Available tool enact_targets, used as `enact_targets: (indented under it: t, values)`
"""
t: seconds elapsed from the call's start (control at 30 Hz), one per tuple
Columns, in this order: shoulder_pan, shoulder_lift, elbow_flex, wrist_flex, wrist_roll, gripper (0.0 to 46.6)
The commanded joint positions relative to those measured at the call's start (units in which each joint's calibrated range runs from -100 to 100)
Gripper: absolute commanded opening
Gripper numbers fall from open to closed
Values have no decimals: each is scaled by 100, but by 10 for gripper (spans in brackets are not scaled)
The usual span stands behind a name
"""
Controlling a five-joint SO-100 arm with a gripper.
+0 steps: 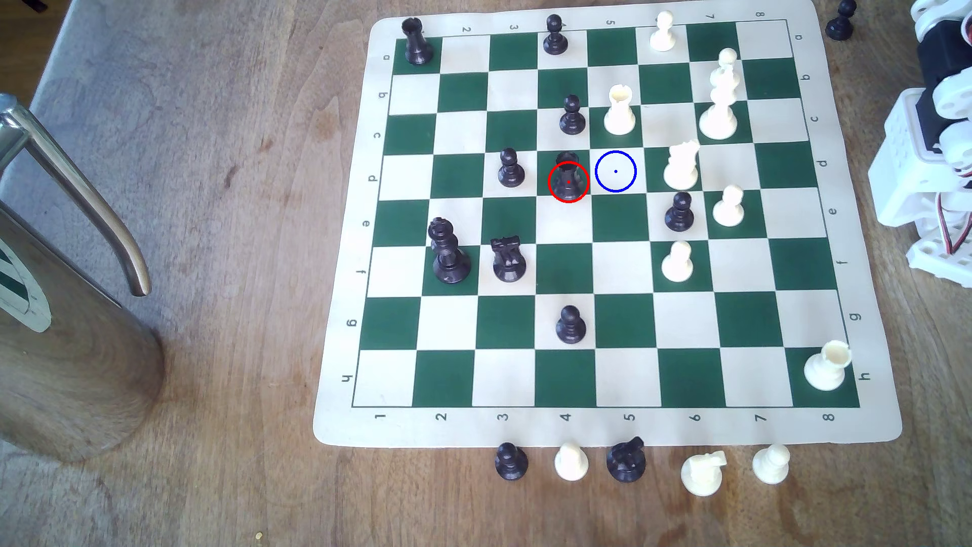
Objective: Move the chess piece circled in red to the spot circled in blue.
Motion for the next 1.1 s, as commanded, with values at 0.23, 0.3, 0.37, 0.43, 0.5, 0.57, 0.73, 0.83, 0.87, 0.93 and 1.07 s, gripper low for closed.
enact_targets:
  t: [0.23,0.3,0.37,0.43,0.5,0.57,0.73,0.83,0.87,0.93,1.07]
  values:
    - [-298,-3,108,1019,-39,1]
    - [-368,-3,-19,1600,-39,1]
    - [-368,-3,-127,2067,-34,1]
    - [-344,-3,-354,2878,-49,1]
    - [-329,-3,-599,3550,-78,1]
    - [-258,-3,-1116,5032,-234,1]
    - [970,-3,-1868,7194,-918,1]
    - [1048,-3,-2367,8324,-884,1]
    - [1048,-3,-2557,8947,-825,1]
    - [938,6,-2784,9717,-718,1]
    - [555,6,-3554,11887,-630,1]
